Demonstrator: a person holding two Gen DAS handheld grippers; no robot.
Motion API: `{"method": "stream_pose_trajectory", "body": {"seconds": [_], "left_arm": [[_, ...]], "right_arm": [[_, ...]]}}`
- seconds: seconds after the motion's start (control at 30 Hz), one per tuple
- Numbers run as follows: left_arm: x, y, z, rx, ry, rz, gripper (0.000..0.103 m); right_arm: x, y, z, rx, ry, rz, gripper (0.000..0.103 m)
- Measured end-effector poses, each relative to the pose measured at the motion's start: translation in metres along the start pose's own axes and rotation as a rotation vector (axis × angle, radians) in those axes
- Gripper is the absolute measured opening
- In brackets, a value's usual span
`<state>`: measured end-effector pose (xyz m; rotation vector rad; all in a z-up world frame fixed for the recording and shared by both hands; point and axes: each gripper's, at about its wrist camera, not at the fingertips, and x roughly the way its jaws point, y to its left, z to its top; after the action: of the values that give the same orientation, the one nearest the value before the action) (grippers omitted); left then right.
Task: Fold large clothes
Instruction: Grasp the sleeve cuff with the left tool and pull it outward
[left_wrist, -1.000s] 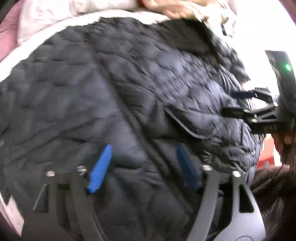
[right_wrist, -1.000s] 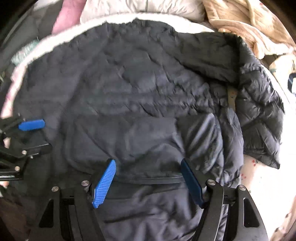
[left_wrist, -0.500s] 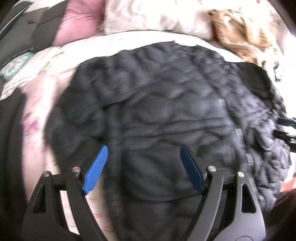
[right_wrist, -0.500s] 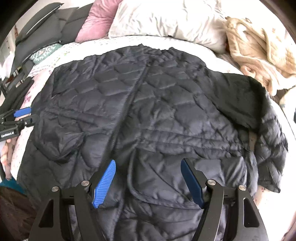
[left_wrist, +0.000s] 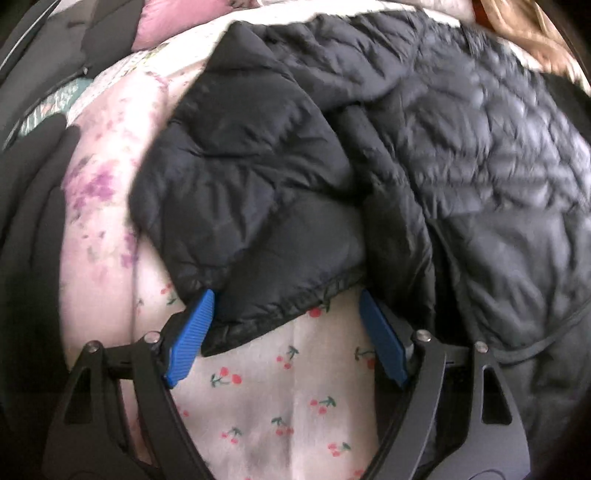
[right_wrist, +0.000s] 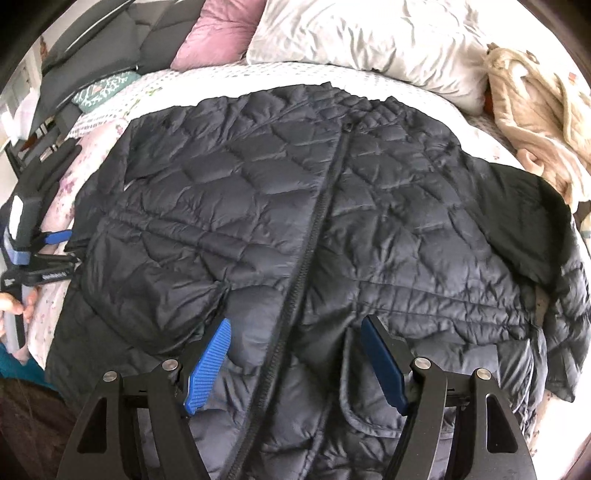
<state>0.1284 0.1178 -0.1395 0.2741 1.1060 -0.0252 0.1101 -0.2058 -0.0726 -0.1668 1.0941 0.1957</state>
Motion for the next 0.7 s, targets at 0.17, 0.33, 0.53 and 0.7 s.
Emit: {"method": "stream_pose_trajectory", "body": {"seconds": [0.17,0.33,0.53,0.7], "left_arm": [[0.003,-0.005,0.007,-0.014,-0.034,0.015,0.081],[0.005,-0.005,0.014,-0.055,-0.053,-0.022,0.056],[-0.006,-0.004,0.021,-0.096,-0.068,-0.037,0.01],[-0.032,0.009,0.03,-0.183,-0.126,-0.075,0.007]], "right_arm": [[0.006,0.008,0.002,-0.012,0.012,-0.003,0.074],[0.009,0.013,0.002,-0.018,0.019,-0.003,0.074],[0.006,0.013,0.0,-0.02,0.011,-0.005,0.074],[0.002,0.009,-0.001,-0.007,0.001,-0.01,0.074]]}}
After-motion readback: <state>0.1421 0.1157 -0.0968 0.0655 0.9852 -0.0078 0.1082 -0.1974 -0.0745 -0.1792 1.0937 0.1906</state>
